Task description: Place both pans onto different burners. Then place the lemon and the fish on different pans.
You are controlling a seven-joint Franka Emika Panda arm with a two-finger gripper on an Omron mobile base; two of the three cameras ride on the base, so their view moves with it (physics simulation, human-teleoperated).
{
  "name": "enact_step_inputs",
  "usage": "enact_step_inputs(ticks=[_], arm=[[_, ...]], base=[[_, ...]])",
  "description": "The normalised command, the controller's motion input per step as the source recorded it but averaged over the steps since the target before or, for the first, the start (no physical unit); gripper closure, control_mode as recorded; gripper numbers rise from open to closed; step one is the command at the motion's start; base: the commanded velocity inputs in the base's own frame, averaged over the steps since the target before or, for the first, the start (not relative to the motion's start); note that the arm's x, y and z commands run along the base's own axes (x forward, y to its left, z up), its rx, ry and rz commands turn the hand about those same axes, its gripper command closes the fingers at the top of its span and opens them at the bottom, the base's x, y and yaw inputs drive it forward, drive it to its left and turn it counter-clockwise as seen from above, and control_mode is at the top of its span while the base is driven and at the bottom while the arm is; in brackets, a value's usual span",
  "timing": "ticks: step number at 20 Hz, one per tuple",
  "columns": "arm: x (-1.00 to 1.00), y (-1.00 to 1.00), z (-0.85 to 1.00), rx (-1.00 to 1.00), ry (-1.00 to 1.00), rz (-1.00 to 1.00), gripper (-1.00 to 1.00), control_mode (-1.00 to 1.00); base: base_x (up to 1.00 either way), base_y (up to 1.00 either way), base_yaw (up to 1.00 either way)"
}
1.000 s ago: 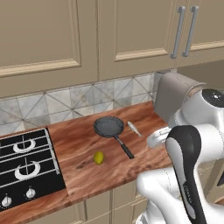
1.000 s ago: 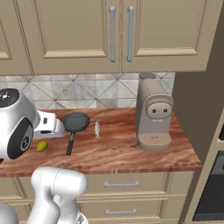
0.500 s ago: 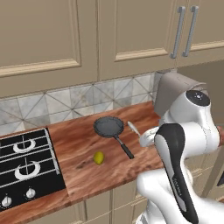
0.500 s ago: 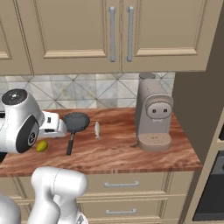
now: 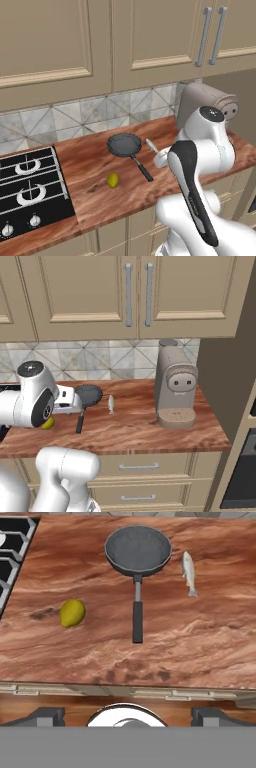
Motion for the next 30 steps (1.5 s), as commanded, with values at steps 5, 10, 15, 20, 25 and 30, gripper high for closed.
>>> enact_step_inputs(ticks=[5, 10, 15, 20, 25, 30], arm=[[0.18, 0.1, -0.43, 0.0, -0.12, 0.02, -1.0, -1.0], [0.17, 0.17, -0.32, 0.0, -0.16, 0.03, -1.0, -1.0], [0.18, 0.02, -0.34, 0.0, -0.11, 0.0, -1.0, -1.0], [0.26, 0.0, -0.45, 0.01, -0.03, 0.0, -1.0, -1.0], [0.21, 0.0, -0.4, 0.01, 0.0, 0.0, -1.0, -1.0], [0.16, 0.0, -0.28, 0.0, 0.0, 0.0, -1.0, -1.0]], base=[[0.0, 0.0, 0.0], [0.0, 0.0, 0.0], [0.0, 0.0, 0.0], [0.0, 0.0, 0.0], [0.0, 0.0, 0.0], [0.0, 0.0, 0.0]])
